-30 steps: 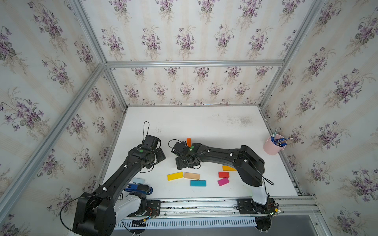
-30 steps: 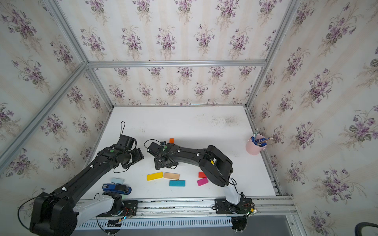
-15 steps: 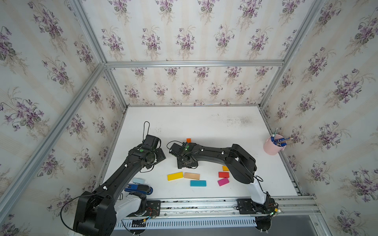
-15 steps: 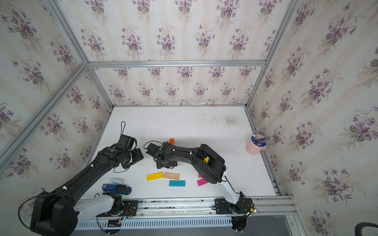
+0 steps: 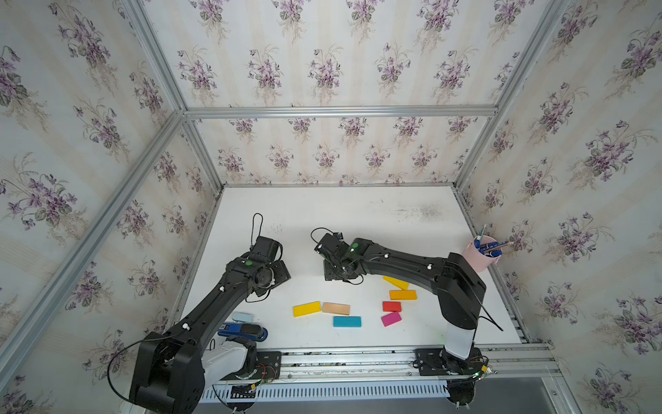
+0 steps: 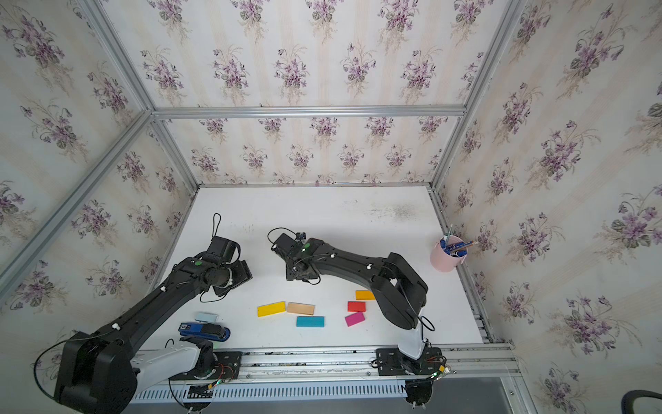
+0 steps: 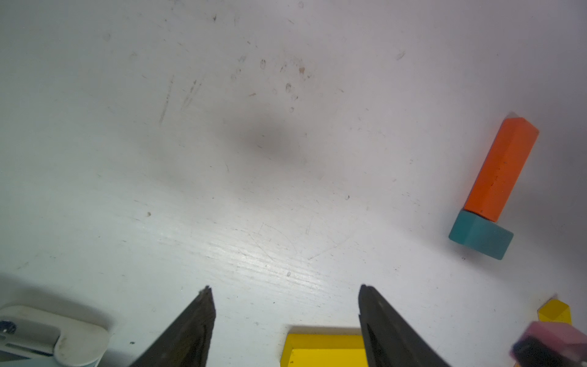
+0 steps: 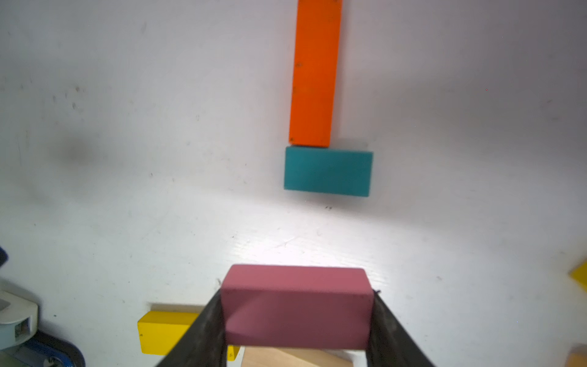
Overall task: Assemble the letter h with building blocks
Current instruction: Pick up the building block from the center of the board, then assemble the building block at the center of the board.
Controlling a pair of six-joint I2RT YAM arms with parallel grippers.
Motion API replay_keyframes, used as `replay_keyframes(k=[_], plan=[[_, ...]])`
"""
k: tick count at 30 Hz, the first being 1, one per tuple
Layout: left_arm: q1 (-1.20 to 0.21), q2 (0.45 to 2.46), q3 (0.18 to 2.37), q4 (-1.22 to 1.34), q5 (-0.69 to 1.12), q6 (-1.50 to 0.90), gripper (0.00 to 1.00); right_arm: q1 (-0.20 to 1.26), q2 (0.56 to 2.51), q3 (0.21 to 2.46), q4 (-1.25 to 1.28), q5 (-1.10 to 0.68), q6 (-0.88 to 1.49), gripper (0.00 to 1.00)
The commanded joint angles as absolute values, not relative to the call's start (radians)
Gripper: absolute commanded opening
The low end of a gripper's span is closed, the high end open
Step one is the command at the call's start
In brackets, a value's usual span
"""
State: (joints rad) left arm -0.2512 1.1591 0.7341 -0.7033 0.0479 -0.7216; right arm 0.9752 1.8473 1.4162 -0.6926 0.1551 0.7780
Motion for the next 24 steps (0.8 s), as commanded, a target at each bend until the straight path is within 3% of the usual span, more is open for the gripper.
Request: replay_keyframes(k=[1,5,17,24], plan=[[-0.251,1.166,0.728,-0.678,0.048,-0.713,0.74,0.899,1.809,1.362,-0.675,0.16,0.705,0.44],[-0.251,1.171,0.721,-0.671,0.051,-0.713,0.74,0.805,1.801,1.275,-0.589,0.107,0.644,0.45],[-0.25,1.199,0.721,-0.657,0.051,-0.714,0.74,0.742,1.927,1.275,-0.509,0.083,0.566,0.46],[-0.25,1.213,0.719,-0.649,0.057,-0.717,0.73,0.735,1.926,1.28,-0.526,0.097,0.584,0.74]])
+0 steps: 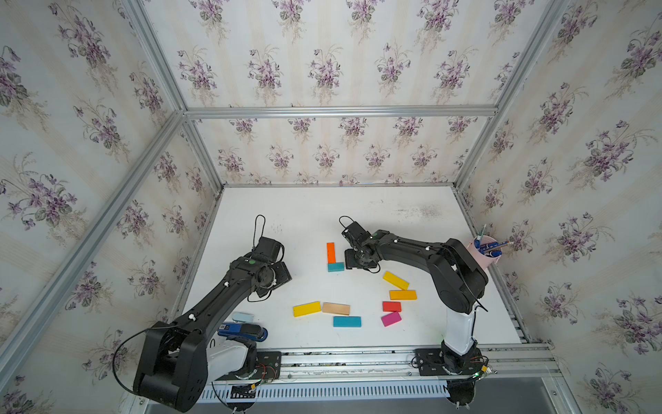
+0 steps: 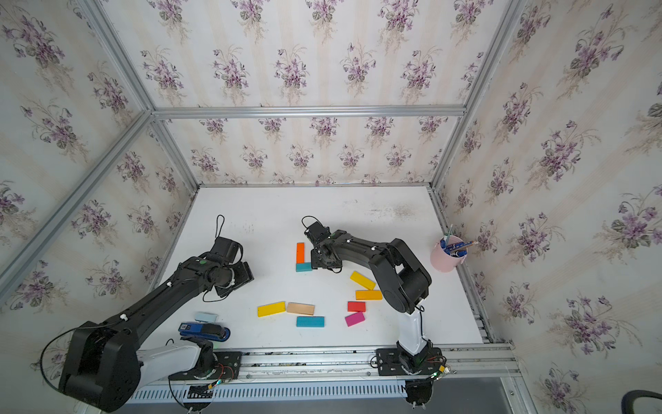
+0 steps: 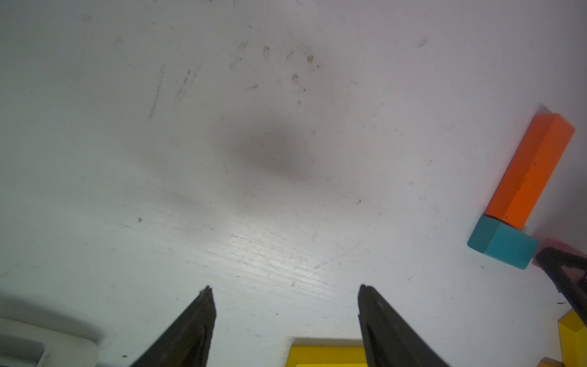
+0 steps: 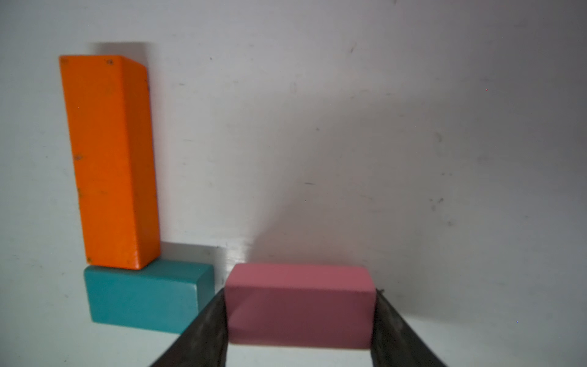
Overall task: Assemble the letter h with building blocks
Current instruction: Assemble the building block at the center of the board.
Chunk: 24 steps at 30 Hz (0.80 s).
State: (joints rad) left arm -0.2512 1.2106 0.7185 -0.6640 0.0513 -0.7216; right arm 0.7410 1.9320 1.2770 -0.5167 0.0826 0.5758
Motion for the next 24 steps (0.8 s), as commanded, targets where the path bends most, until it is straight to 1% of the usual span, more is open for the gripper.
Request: replay_keyframes(k=[1,6,11,15,21,24], plan=[[-0.251,1.215,0.721,-0.65,0.058,-0.717,0.73,0.731,1.918,1.278,-0.528,0.104,0.592,0.76],[-0.251,1.218,0.726,-0.652,0.06,-0.715,0.73,0.699,1.866,1.273,-0.53,0.087,0.622,0.8],[-0.251,1.219,0.726,-0.65,0.063,-0.714,0.73,0.67,1.846,1.273,-0.5,0.044,0.665,0.79],[-0.251,1.223,0.727,-0.649,0.066,-0.714,0.73,0.632,1.877,1.279,-0.533,0.082,0.731,0.74],[-0.251,1.228,0.727,-0.649,0.063,-0.706,0.73,0.619,1.921,1.269,-0.514,0.042,0.749,0.66],[-0.251,1.236,0.727,-0.644,0.067,-0.708,0.73,0.622,1.934,1.272,-0.522,0.038,0.755,0.64]])
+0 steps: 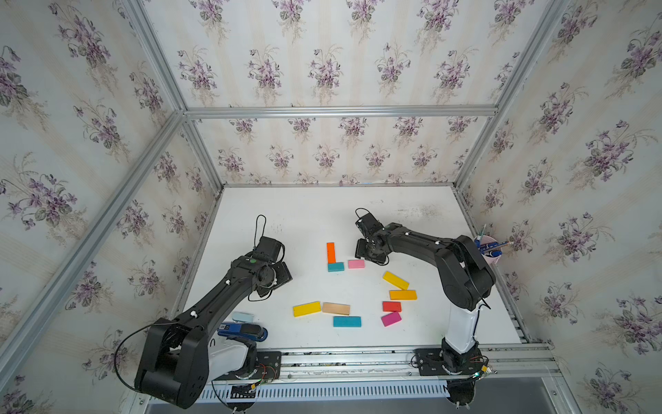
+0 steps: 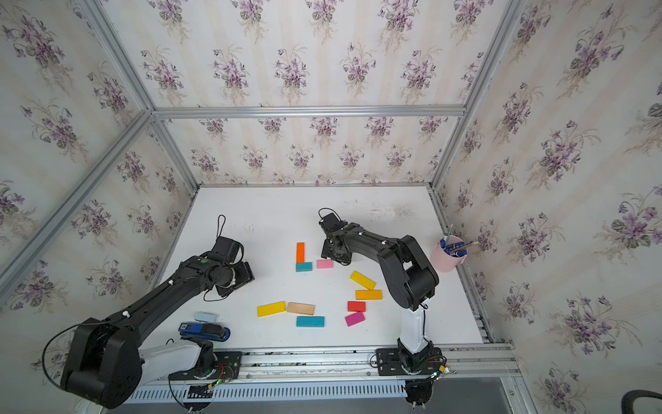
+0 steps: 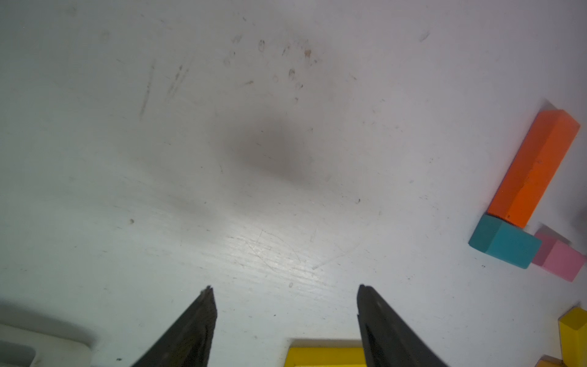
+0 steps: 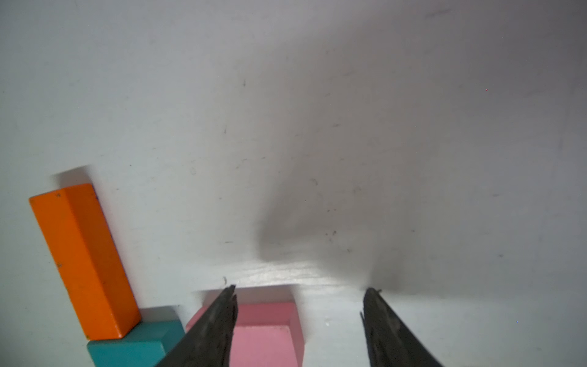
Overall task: Assemble the letter h with building blocks
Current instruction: Assemble the building block at the center of the board.
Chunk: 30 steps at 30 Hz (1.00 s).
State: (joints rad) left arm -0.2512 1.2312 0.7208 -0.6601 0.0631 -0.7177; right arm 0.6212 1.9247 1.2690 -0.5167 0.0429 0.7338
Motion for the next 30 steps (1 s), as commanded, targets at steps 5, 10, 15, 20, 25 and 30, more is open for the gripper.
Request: replay_keyframes(k=[5,10,15,20,25,30], plan=[[-0.25,1.242,0.724,-0.638,0.072,-0.713,0.72,0.63,1.945,1.258,-0.532,0.043,0.761,0.61],[-0.25,1.242,0.726,-0.638,0.074,-0.712,0.72,0.659,1.953,1.258,-0.542,0.059,0.758,0.6],[-0.251,1.243,0.731,-0.64,0.075,-0.711,0.72,0.673,1.951,1.264,-0.56,0.083,0.762,0.6],[-0.251,1.244,0.733,-0.642,0.075,-0.711,0.72,0.673,1.947,1.282,-0.571,0.09,0.756,0.6],[-0.25,1.241,0.729,-0.643,0.075,-0.71,0.72,0.679,1.943,1.302,-0.59,0.105,0.761,0.62],[-0.251,1.241,0.724,-0.643,0.077,-0.707,0.72,0.676,1.893,1.292,-0.562,0.111,0.749,0.71]])
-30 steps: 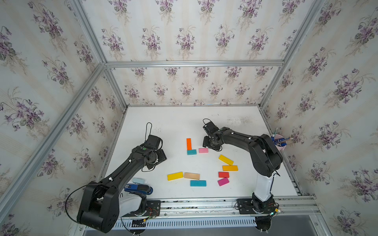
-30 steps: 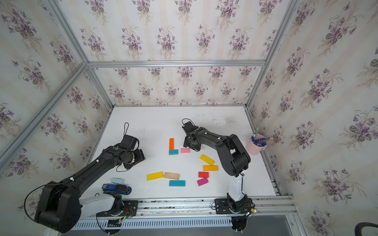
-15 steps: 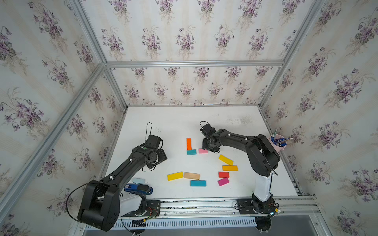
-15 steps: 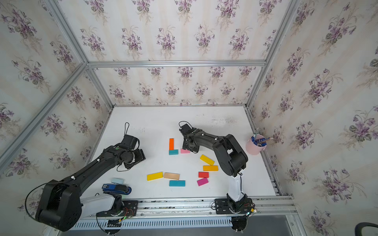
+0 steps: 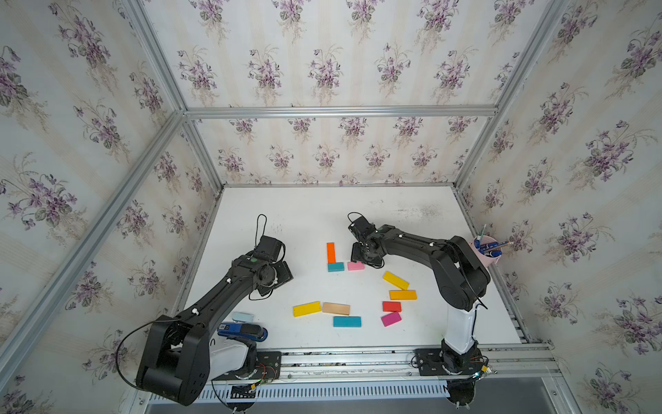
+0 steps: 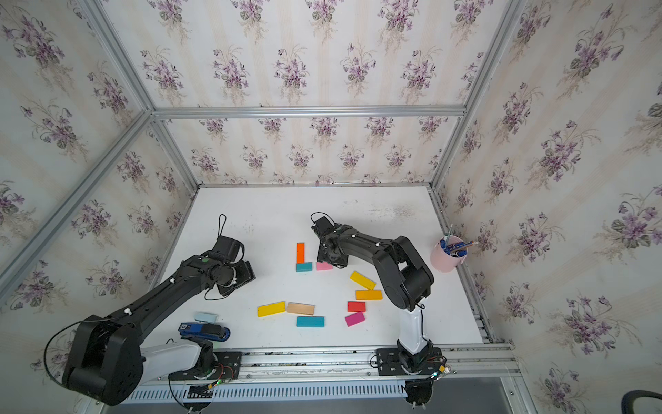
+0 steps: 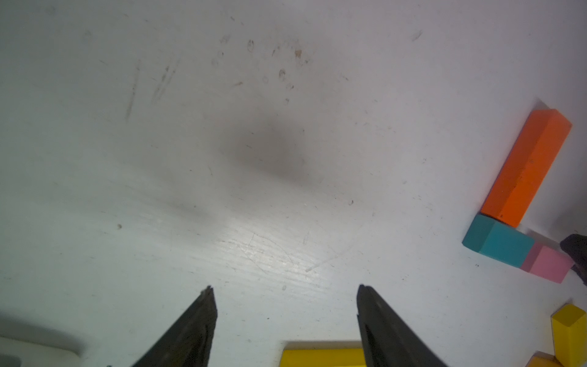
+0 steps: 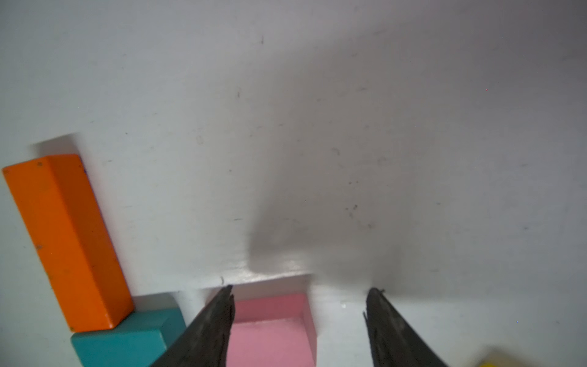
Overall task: Assemble the letter h with building blocks
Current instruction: Assemble the building block at the center of the board.
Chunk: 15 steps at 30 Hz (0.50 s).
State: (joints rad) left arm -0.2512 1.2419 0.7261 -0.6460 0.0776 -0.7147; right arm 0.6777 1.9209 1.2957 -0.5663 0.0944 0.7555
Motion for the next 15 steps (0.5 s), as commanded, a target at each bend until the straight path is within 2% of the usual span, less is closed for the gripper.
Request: replay_keyframes(k=[1,6,10,15], plan=[[-0.25,1.242,0.725,-0.642,0.077,-0.705,0.72,0.676,1.88,1.281,-0.544,0.094,0.742,0.71],[-0.251,1.245,0.723,-0.637,0.077,-0.705,0.72,0.675,1.86,1.221,-0.48,-0.002,0.72,0.63],[-0.251,1.254,0.717,-0.628,0.084,-0.707,0.72,0.674,1.866,1.197,-0.463,0.007,0.721,0.6],[-0.251,1.256,0.716,-0.63,0.082,-0.703,0.72,0.675,1.871,1.199,-0.443,-0.011,0.709,0.51]])
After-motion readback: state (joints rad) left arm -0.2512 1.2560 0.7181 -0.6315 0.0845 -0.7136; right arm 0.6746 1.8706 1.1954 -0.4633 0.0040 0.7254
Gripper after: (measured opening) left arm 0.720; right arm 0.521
